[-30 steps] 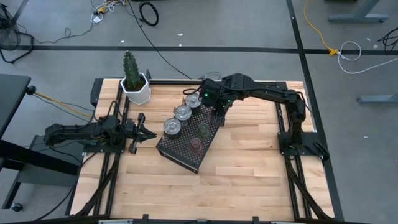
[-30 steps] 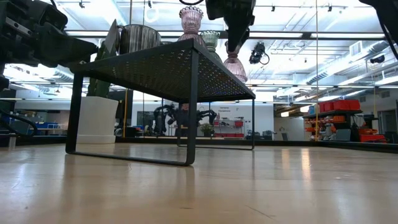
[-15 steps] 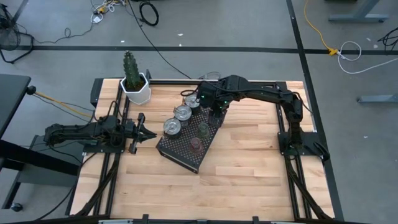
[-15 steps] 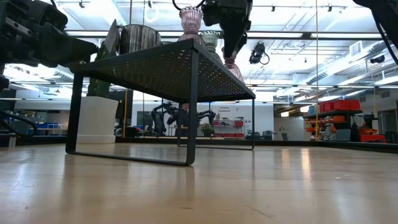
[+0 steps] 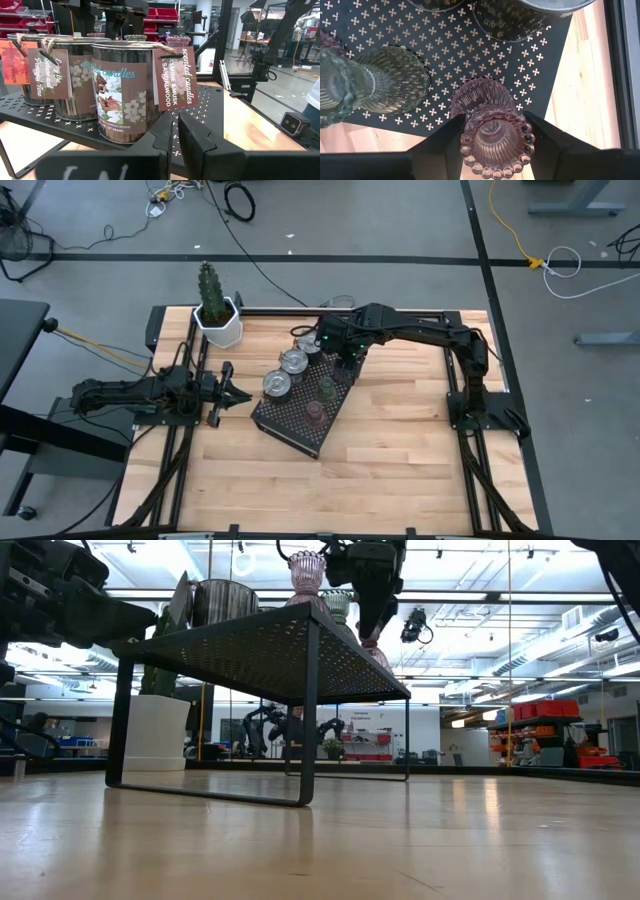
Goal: Pick & Place candle stick holders
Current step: Put the purple candle holder on the shelf
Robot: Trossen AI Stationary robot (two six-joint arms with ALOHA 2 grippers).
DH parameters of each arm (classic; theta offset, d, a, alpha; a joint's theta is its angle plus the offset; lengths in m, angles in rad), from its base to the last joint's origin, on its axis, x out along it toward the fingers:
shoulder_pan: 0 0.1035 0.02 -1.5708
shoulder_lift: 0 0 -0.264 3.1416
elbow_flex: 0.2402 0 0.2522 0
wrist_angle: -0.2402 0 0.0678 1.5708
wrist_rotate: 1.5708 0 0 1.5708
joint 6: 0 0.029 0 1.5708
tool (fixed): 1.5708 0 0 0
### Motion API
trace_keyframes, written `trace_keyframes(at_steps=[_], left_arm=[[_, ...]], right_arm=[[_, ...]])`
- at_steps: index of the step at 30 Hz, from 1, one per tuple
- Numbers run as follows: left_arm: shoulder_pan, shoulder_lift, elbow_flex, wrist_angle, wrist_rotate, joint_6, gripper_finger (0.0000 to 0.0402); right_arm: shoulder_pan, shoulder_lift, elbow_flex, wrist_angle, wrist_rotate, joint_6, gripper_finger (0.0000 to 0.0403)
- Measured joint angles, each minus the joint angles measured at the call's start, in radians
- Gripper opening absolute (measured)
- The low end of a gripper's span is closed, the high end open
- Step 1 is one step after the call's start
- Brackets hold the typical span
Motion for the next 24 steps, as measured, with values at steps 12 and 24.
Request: trace_keyframes(at_steps=[12, 24], left_arm=[[0.0, 0.0, 0.0, 0.0, 0.0, 0.0, 0.0034], [0.0, 0.0, 0.0, 0.0, 0.0, 0.0, 0.0034]], right_arm=[[0.0, 0.0, -0.005, 0.026, -0.001, -0.008, 0.0171], [-0.001, 0.012, -0.012, 0.008, -0.012, -0.04, 0.0202]])
